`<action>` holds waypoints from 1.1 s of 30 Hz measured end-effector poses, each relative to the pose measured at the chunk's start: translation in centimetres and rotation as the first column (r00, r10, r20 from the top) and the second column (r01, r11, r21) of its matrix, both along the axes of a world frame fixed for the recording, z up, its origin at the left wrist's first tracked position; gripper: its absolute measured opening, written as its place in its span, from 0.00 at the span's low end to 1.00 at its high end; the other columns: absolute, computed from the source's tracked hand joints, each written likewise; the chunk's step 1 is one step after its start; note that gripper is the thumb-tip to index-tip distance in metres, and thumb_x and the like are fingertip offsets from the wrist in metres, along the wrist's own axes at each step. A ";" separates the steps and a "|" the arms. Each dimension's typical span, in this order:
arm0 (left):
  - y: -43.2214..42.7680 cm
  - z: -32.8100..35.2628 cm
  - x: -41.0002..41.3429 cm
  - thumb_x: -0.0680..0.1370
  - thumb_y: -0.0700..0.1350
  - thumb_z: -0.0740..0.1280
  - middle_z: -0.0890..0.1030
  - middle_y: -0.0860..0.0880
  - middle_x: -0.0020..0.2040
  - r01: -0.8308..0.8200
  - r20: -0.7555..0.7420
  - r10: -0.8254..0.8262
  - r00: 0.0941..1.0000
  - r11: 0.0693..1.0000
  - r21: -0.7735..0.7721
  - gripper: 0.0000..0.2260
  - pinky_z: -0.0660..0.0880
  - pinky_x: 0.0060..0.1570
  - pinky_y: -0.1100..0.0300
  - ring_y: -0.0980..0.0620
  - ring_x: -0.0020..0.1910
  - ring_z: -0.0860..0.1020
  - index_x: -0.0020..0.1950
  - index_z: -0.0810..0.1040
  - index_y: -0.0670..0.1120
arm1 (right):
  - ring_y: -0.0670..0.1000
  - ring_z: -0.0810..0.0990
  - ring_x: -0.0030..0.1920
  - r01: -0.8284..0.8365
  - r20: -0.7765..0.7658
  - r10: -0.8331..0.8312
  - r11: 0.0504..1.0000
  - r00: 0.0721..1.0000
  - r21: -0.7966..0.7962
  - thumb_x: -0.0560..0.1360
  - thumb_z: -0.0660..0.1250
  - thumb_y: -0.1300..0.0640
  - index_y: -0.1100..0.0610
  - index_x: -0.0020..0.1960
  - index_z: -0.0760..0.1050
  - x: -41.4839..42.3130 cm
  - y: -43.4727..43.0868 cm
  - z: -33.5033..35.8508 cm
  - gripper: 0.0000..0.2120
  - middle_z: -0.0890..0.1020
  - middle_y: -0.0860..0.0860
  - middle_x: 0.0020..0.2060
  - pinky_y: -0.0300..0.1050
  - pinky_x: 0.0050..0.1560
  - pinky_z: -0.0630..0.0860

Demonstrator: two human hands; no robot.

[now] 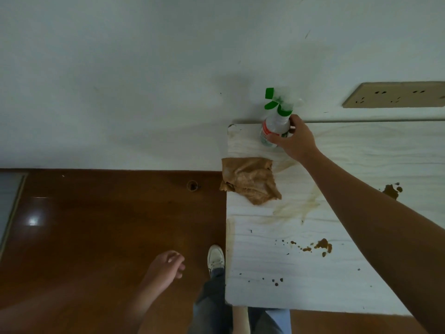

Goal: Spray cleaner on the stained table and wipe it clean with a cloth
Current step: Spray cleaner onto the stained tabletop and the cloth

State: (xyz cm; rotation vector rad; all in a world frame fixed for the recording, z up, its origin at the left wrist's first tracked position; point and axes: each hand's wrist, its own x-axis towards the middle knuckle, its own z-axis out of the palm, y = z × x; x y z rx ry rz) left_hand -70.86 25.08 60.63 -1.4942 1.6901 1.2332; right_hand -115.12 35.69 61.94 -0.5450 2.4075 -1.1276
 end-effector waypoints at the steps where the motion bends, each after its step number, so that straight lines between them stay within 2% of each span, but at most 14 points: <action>1: 0.1 0.0 0.0 0.84 0.49 0.63 0.84 0.49 0.49 -0.012 -0.005 0.012 1.000 1.000 -0.003 0.07 0.75 0.38 0.65 0.53 0.43 0.83 0.56 0.79 0.48 | 0.48 0.78 0.53 0.005 -0.003 -0.005 1.000 1.000 -0.003 0.66 0.79 0.43 0.52 0.67 0.71 0.1 0.0 0.1 0.35 0.80 0.46 0.57 0.46 0.53 0.76; 7: 0.7 0.5 0.4 0.84 0.48 0.63 0.85 0.48 0.49 -0.068 -0.040 0.068 0.997 0.998 -0.002 0.06 0.75 0.42 0.61 0.51 0.43 0.83 0.55 0.79 0.49 | 0.48 0.78 0.52 -0.004 -0.009 0.004 1.000 1.000 0.006 0.67 0.78 0.42 0.52 0.67 0.70 0.5 0.2 0.2 0.34 0.79 0.47 0.57 0.46 0.53 0.75; 14: 1.8 0.8 1.0 0.84 0.47 0.63 0.85 0.48 0.48 -0.091 -0.054 0.090 0.994 0.996 -0.015 0.07 0.74 0.38 0.63 0.52 0.41 0.83 0.54 0.80 0.47 | 0.55 0.78 0.62 -0.156 0.076 0.154 0.987 0.985 0.033 0.68 0.79 0.50 0.54 0.70 0.69 0.5 0.9 0.8 0.36 0.79 0.52 0.63 0.55 0.64 0.75; 17: 2.3 1.0 1.3 0.84 0.48 0.63 0.85 0.47 0.49 -0.106 -0.057 0.105 0.993 0.994 -0.014 0.07 0.74 0.39 0.63 0.51 0.43 0.83 0.54 0.80 0.47 | 0.54 0.78 0.63 -0.126 0.038 0.126 0.992 0.991 0.010 0.65 0.80 0.45 0.54 0.72 0.67 1.4 1.3 0.7 0.41 0.78 0.52 0.65 0.55 0.63 0.76; 20: 3.0 1.1 1.3 0.84 0.48 0.63 0.85 0.47 0.50 -0.124 -0.070 0.122 0.990 0.992 -0.022 0.07 0.75 0.40 0.62 0.49 0.45 0.84 0.54 0.79 0.47 | 0.52 0.76 0.64 -0.048 -0.023 0.048 0.999 0.999 0.004 0.63 0.80 0.40 0.54 0.75 0.63 2.0 1.3 0.8 0.47 0.75 0.51 0.67 0.51 0.62 0.76; 22: 3.4 1.2 1.4 0.84 0.47 0.63 0.84 0.46 0.50 -0.141 -0.067 0.139 0.988 0.990 -0.026 0.07 0.74 0.39 0.62 0.48 0.45 0.83 0.54 0.79 0.47 | 0.51 0.77 0.61 -0.010 -0.069 0.009 1.000 0.998 -0.011 0.62 0.79 0.40 0.53 0.72 0.66 2.0 1.0 1.0 0.44 0.77 0.50 0.64 0.50 0.58 0.77; 24: 3.8 1.3 1.5 0.84 0.47 0.63 0.85 0.45 0.49 -0.162 -0.067 0.159 0.985 0.986 -0.028 0.07 0.74 0.39 0.61 0.47 0.45 0.84 0.54 0.80 0.46 | 0.50 0.78 0.56 0.010 -0.094 -0.009 1.000 0.996 0.010 0.64 0.79 0.43 0.52 0.67 0.69 1.9 0.9 1.1 0.37 0.78 0.49 0.60 0.50 0.56 0.78; 27: 4.2 1.6 1.8 0.84 0.47 0.63 0.85 0.46 0.49 -0.176 -0.061 0.175 0.983 0.984 -0.020 0.08 0.75 0.41 0.60 0.46 0.46 0.84 0.54 0.81 0.47 | 0.48 0.78 0.52 -0.012 -0.101 0.014 1.000 0.995 0.021 0.67 0.78 0.46 0.51 0.64 0.71 1.4 1.2 1.1 0.29 0.79 0.49 0.57 0.48 0.54 0.78; 30: 4.6 2.1 1.9 0.84 0.48 0.63 0.85 0.46 0.50 -0.194 -0.060 0.193 0.979 0.981 -0.010 0.08 0.75 0.43 0.59 0.46 0.48 0.84 0.55 0.80 0.47 | 0.49 0.77 0.55 -0.074 -0.122 0.077 0.997 0.989 0.031 0.68 0.77 0.48 0.53 0.66 0.71 1.0 1.4 1.2 0.30 0.79 0.49 0.59 0.50 0.57 0.78; 33: 4.8 2.4 1.8 0.84 0.48 0.63 0.85 0.47 0.50 -0.200 -0.075 0.198 0.977 0.980 -0.023 0.07 0.75 0.44 0.59 0.46 0.48 0.84 0.55 0.80 0.48 | 0.50 0.77 0.59 -0.154 -0.060 0.156 0.988 0.986 0.029 0.67 0.79 0.46 0.53 0.71 0.68 0.9 1.3 1.6 0.37 0.78 0.50 0.63 0.45 0.57 0.73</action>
